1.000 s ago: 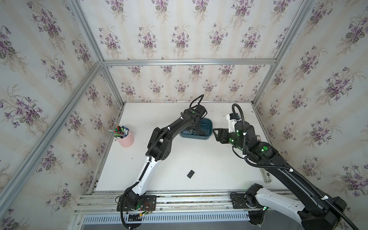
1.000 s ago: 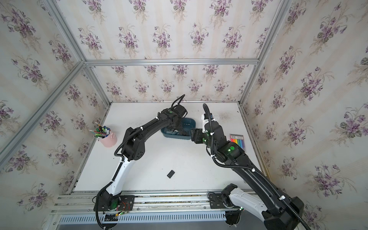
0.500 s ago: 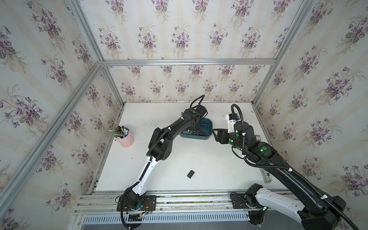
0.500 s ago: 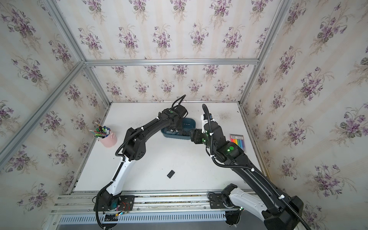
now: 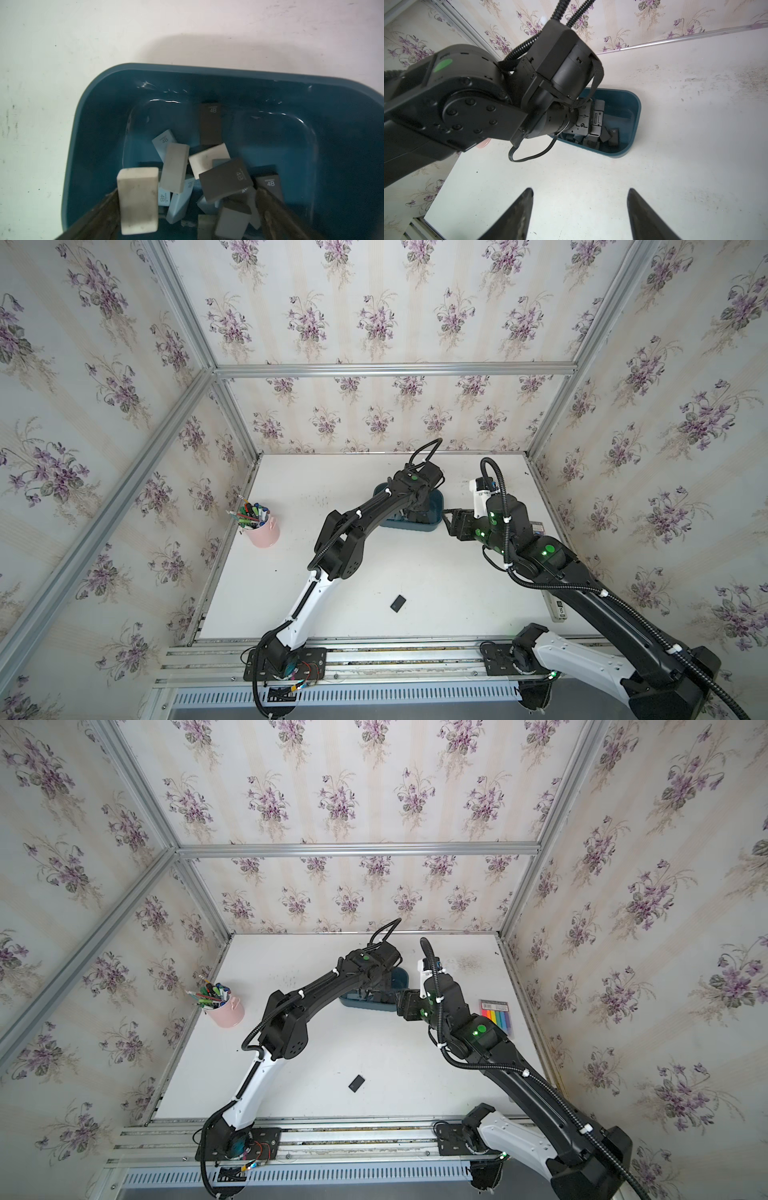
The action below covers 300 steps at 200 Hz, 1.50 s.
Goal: Put the eraser in the storage box
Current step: Place the eraser in the storage box, then pick up the eraser from the center of the board.
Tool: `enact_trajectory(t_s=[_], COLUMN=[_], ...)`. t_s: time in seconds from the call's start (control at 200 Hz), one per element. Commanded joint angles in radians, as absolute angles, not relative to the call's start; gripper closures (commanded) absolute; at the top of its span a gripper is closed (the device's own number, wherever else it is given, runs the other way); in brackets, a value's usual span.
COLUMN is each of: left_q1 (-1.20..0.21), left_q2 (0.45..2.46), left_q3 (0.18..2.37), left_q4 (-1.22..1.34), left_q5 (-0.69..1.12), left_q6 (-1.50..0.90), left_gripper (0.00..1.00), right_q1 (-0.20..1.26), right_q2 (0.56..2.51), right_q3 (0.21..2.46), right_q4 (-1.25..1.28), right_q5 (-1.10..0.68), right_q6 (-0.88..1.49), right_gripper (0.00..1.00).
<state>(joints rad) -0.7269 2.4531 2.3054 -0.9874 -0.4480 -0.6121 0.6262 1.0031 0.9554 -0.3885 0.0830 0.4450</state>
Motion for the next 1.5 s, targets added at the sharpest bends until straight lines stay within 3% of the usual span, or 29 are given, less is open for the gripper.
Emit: enact_trajectory(t_s=[0.0,0.215,0.265,0.305,0.445,0.51,0.839,1.019,1.349,1.494], left_q1=[-0.728,-0.747,-0.750,-0.755,-0.762,-0.762,-0.734,-0.681,-0.640,-0.640], left_q2=[2.448,2.439,2.439,2.437,2.422,2.404,2.077,1.885,1.564,1.440], left_q3=[2.310,2.310,2.306,2.302,2.290,2.278,2.045,1.803,1.365,1.211], left_q4=[-1.014,-1.012,-1.011,-1.006,-0.999,-0.987,-0.897,-0.885,-0.862,-0.843], left_q5=[-0.479,-0.529,-0.533,-0.544,-0.561,-0.562,-0.589,-0.530,-0.445,-0.431], left_q6=[-0.599,-0.585,-0.581,-0.575,-0.578,-0.577,-0.574,-0.645,-0.737,-0.790], left_gripper=[0.01,0.01,0.14,0.16,0.09,0.01,0.00,0.00,0.00,0.00], right_q1=[0.628,0.630,0.630,0.630,0.632,0.632,0.670,0.777,1.173,1.275], right_q2=[1.002,1.002,1.002,1.002,1.004,1.003,0.984,0.985,1.137,1.204], right_q3=[0.959,0.960,0.961,0.961,0.967,0.970,0.920,0.868,0.659,0.610], right_q4=[-0.376,-0.377,-0.376,-0.377,-0.381,-0.383,-0.402,-0.388,-0.295,-0.233], right_q5=[0.090,0.093,0.094,0.093,0.096,0.099,0.094,0.141,0.245,0.237], right_q6=[0.446,0.446,0.446,0.445,0.442,0.442,0.463,0.503,0.717,0.779], right_gripper=[0.29,0.29,0.29,0.29,0.29,0.29,0.28,0.28,0.25,0.25])
